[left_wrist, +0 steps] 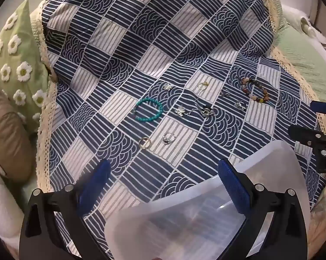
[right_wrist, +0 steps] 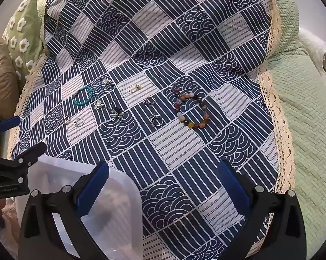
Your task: Organize jewelry
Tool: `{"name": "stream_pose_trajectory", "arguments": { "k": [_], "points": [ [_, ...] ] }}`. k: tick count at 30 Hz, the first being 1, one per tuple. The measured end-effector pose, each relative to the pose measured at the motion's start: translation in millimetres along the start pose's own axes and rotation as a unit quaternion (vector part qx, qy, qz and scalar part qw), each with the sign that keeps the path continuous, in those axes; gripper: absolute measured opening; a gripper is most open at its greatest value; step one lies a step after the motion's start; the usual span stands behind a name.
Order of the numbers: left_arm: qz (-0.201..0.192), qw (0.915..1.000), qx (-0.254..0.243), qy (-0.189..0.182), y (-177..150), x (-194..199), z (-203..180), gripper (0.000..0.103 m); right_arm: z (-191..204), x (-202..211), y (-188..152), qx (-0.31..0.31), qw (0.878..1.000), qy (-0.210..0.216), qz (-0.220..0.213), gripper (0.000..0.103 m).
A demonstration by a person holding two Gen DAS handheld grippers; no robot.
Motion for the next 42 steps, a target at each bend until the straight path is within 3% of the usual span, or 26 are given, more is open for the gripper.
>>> {"name": "stream_pose_trajectory", "arguments": {
  "k": [7, 9, 42],
  "points": [
    [-0.004, 0.9999, -0.004, 0.011, -0.6, -0.7, -2.1, 0.095, 13.0, -4.8, -6.4, 0.004, 1.000, -0.023, -0.003, 0.099],
    [-0.004, 0.9999, -0.002, 0.009, -1.1, -0.5, -0.8, 0.095, 0.5, -1.7, -1.6, 0.002, 1.000, -0.006, 0.003, 0.099],
    [-0.002, 0.9999, 0.009, 0.013, 0.1, -1.8, 6.4, 0.095, 4.4, -9.4, -4.1, 0.007, 1.000, -0.009, 0.009, 0.099]
  ]
}}
Point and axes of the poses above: each gripper's, at about its wrist camera, not at the fingertips, and x roughly against the way its jaws point, z to its left, y to its top, the point moved 6 cm from there along -x, roughly the way its jaws point, and after that the axes turned 10 degrees about y, right-handed, at the moved point
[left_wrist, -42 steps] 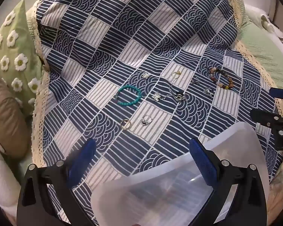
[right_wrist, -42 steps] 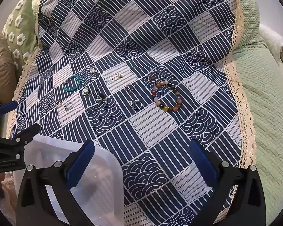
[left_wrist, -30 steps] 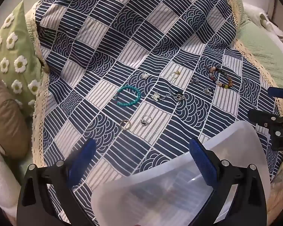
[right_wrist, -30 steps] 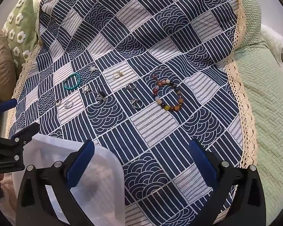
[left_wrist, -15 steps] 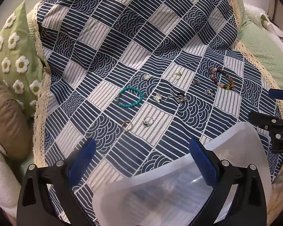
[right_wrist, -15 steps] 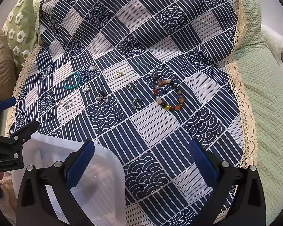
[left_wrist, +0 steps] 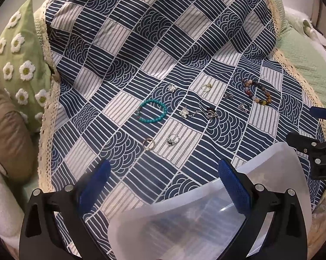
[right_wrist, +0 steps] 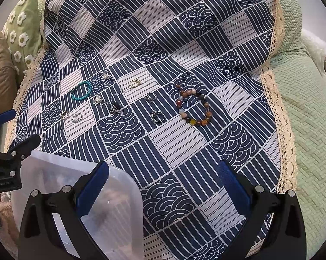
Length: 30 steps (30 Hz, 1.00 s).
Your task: Organize jewelry
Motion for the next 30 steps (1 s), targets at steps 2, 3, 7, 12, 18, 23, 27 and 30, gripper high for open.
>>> {"name": "stream_pose_trajectory", "arguments": {
  "k": [2, 3, 7, 12, 18, 23, 27, 30],
  "points": [
    [0.000, 1.0000, 0.000, 0.000, 0.1, 0.0, 0.1, 0.095, 0.9, -0.2, 0.2, 0.002, 1.000, -0.001, 0.000, 0.099],
    [0.000, 1.0000, 0.000, 0.000, 0.1, -0.2, 0.0, 0.095, 1.4, -0.3, 0.2, 0.002, 1.000, -0.001, 0.001, 0.099],
    [0.000, 1.0000, 0.000, 0.000, -0.2, 0.0, -0.1, 0.095, 0.6, -1.0, 0.5, 0.001, 1.000, -0.003, 0.002, 0.099],
    [0.002, 1.0000, 0.002, 0.000, -0.6, -0.7, 0.6, 0.095, -0.4, -0.6, 0.5, 0.000, 1.000, -0.002, 0.000, 0.099],
    [0.002, 1.0000, 0.002, 0.000, -0.9, -0.8, 0.9, 0.095, -1.4, -1.0, -0.2, -0.002, 1.000, -0.003, 0.001, 0.099],
    [0.003, 1.0000, 0.001, -0.002, -1.8, -1.4, 1.1, 0.095, -1.5, -1.2, -0.2, -0.001, 1.000, -0.003, 0.000, 0.099],
    [0.004, 1.0000, 0.001, -0.002, -2.0, -1.9, 1.1, 0.095, -1.3, -1.3, -0.3, -0.001, 1.000, -0.003, 0.000, 0.099],
    [0.004, 1.0000, 0.001, -0.001, -2.1, -2.0, 0.8, 0.095, -1.3, -1.5, -0.8, -0.001, 1.000, -0.003, 0.001, 0.099]
  ]
}}
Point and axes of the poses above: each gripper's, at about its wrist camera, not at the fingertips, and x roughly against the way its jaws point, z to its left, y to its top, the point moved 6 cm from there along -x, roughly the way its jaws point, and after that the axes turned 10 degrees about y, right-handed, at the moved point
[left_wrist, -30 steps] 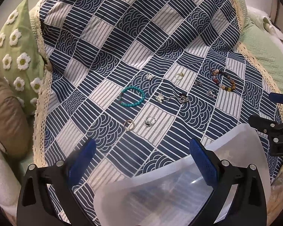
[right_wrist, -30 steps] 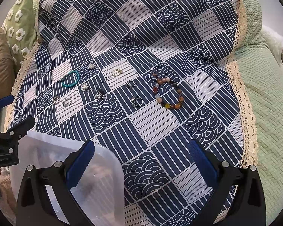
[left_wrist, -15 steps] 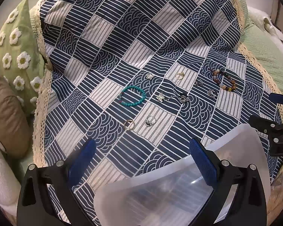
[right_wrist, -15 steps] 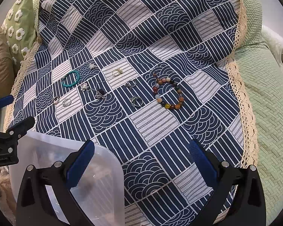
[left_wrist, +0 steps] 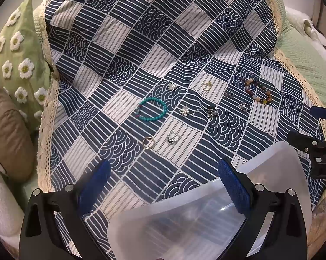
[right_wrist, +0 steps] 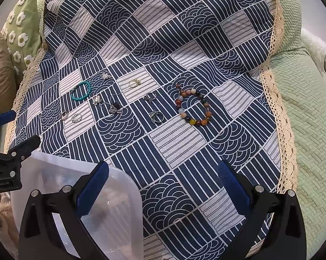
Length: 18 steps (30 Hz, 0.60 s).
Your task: Organize jewelry
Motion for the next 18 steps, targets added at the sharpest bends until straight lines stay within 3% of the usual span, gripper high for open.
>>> {"name": "stream_pose_trajectory", "arguments": {
  "k": [18],
  "points": [
    [0.000, 0.9999, -0.010, 0.007, 0.6, -0.5, -3.8, 0.095, 1.4, -0.3, -0.7, 0.001, 1.000, 0.001, -0.001, 0.099]
  ]
}}
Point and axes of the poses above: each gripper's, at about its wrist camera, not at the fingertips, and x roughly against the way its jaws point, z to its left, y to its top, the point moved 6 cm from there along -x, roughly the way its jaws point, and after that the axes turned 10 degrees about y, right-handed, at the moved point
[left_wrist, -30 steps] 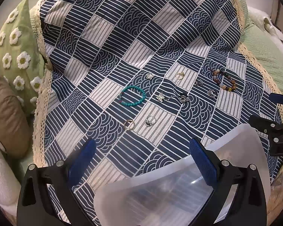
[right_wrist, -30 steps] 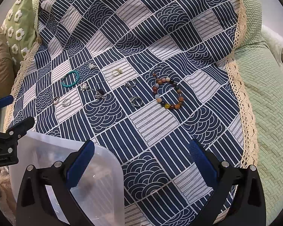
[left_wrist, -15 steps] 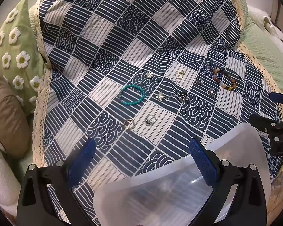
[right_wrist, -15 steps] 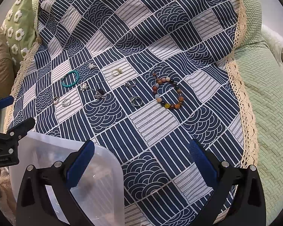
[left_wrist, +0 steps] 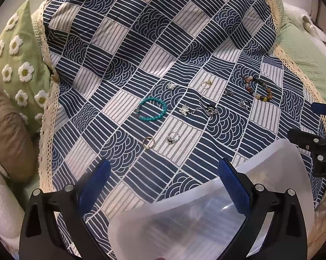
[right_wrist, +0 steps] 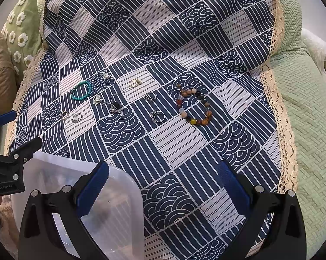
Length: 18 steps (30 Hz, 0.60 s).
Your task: Organize jewelry
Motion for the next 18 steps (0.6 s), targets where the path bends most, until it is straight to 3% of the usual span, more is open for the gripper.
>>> {"name": "stream_pose_trajectory", "arguments": {
  "k": [18],
  "points": [
    [0.009, 0.9995, 0.026, -0.014, 5.2, -3.8, 4.4, 0.095, 0.7, -3.6, 0.7, -0.013, 1.000, 0.012, 0.002, 0.099]
  ]
}}
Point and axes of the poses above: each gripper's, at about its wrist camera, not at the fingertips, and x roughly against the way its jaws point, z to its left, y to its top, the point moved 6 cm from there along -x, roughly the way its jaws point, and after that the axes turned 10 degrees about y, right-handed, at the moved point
